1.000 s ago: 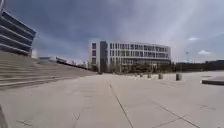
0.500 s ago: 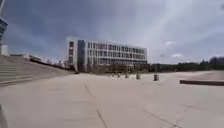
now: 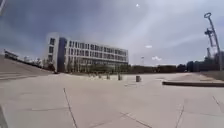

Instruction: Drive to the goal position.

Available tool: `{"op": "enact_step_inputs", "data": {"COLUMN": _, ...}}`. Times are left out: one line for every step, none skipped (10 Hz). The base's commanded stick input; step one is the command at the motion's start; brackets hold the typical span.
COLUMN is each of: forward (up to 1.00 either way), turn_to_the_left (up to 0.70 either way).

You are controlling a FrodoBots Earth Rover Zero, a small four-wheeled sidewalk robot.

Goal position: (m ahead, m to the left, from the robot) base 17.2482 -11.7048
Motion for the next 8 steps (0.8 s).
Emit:
{"op": "enact_step_inputs", "data": {"forward": 0.70, "turn_to_the_left": 0.00}}
{"op": "enact_step_inputs", "data": {"forward": 0.70, "turn_to_the_left": 0.00}}
{"op": "enact_step_inputs", "data": {"forward": 0.70, "turn_to_the_left": 0.00}}
{"op": "enact_step_inputs", "data": {"forward": 0.63, "turn_to_the_left": 0.00}}
{"op": "enact_step_inputs", "data": {"forward": 0.09, "turn_to_the_left": 0.00}}
{"op": "enact_step_inputs", "data": {"forward": 0.00, "turn_to_the_left": 0.00}}
{"op": "enact_step_inputs", "data": {"forward": 0.00, "turn_to_the_left": 0.00}}
{"op": "enact_step_inputs", "data": {"forward": 0.00, "turn_to_the_left": 0.00}}
